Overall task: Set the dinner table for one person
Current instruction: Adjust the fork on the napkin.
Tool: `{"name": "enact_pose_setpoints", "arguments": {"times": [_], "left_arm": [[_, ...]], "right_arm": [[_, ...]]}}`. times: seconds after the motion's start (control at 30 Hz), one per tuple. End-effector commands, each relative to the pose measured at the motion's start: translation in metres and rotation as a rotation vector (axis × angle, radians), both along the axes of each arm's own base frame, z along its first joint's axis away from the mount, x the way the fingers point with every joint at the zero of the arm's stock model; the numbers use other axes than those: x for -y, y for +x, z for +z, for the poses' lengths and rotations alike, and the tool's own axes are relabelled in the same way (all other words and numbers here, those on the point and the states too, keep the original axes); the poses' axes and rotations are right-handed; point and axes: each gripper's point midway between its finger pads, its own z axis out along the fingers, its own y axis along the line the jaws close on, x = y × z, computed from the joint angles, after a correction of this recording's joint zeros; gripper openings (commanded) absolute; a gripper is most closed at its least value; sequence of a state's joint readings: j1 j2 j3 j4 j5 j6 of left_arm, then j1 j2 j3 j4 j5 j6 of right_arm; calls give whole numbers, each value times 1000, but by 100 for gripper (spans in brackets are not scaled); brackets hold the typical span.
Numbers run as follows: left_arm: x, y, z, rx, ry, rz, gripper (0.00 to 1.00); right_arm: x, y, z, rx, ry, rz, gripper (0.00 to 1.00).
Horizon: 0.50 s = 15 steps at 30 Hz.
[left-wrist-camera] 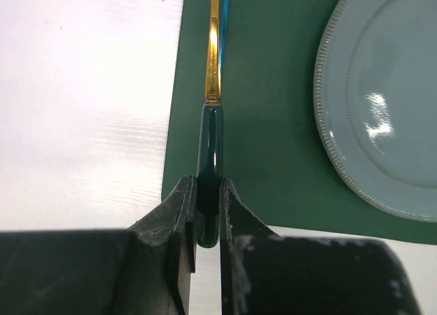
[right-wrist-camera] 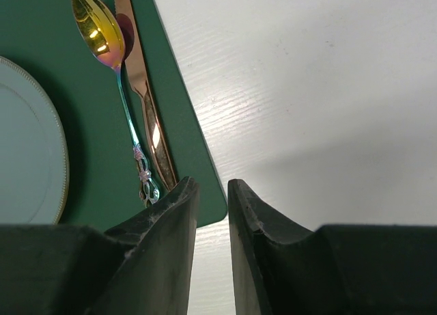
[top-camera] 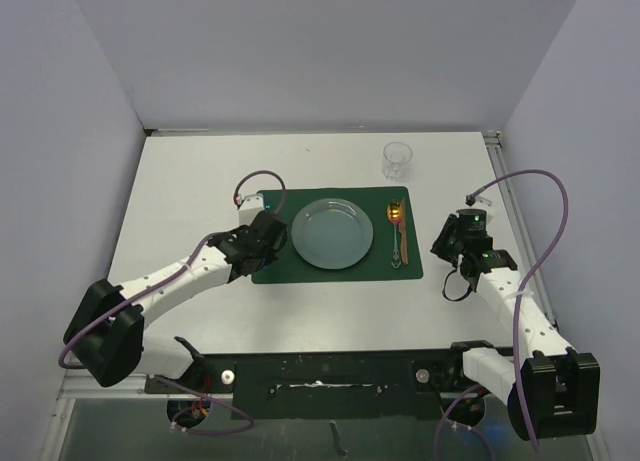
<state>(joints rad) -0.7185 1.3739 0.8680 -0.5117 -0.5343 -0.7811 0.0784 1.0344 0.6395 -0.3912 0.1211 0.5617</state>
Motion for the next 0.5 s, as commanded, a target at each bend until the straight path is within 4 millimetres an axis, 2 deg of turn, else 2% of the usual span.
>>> {"name": "enact_pose_setpoints", "arguments": {"times": [0.0, 0.2, 0.47], "left_arm": [[17, 17, 27, 106, -73, -88, 0], [32, 11, 21, 78, -114, -195, 0], [25, 4, -8, 0, -138, -229, 0]], "right_arm": [[-5, 20, 27, 97, 27, 3, 26], [-5, 19, 28, 98, 22, -1, 26], [-4, 17, 28, 99, 22, -4, 26]]}}
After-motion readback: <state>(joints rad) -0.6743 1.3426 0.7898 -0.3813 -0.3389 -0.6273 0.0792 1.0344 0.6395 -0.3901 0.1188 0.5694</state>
